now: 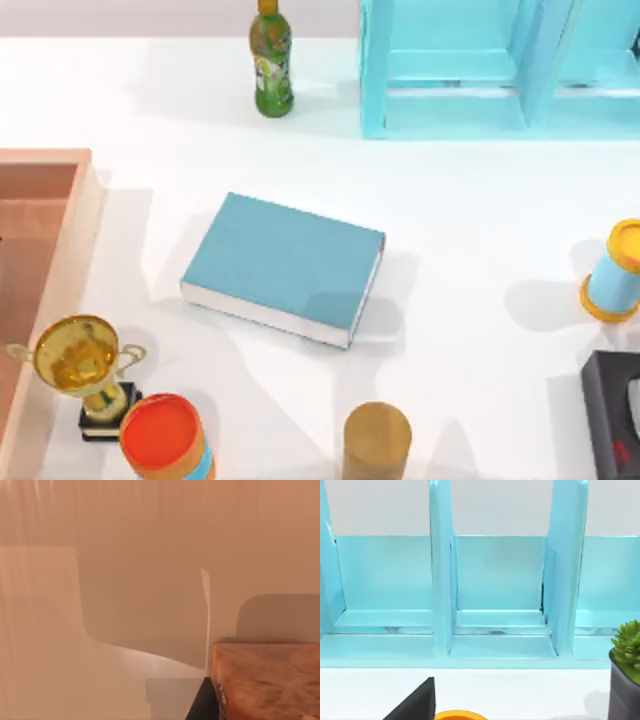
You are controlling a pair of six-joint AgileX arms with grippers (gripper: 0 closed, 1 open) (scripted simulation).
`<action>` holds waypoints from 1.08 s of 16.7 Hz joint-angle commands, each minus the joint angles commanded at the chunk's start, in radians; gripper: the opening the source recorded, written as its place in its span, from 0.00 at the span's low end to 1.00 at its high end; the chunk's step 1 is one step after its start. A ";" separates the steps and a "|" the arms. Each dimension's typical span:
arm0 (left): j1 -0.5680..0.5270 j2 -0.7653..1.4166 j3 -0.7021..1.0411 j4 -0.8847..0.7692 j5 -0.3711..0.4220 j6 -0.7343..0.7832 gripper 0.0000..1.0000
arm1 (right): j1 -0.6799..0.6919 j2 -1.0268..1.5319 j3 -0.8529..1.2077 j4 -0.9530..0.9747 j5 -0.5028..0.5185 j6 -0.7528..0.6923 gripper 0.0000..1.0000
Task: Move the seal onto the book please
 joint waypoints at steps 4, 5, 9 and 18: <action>-0.002 -0.002 0.000 0.000 0.000 0.001 0.00 | 0.000 0.000 0.000 0.000 0.000 0.000 1.00; -0.003 -0.004 0.002 -0.002 -0.001 0.001 0.00 | 0.000 0.000 0.000 0.000 0.000 0.000 1.00; -0.083 -0.066 0.093 -0.092 -0.022 -0.014 0.00 | 0.000 0.000 0.000 0.000 0.000 0.000 1.00; -0.362 -0.146 0.362 -0.385 -0.020 -0.302 0.00 | 0.000 0.000 0.000 0.000 0.000 0.000 1.00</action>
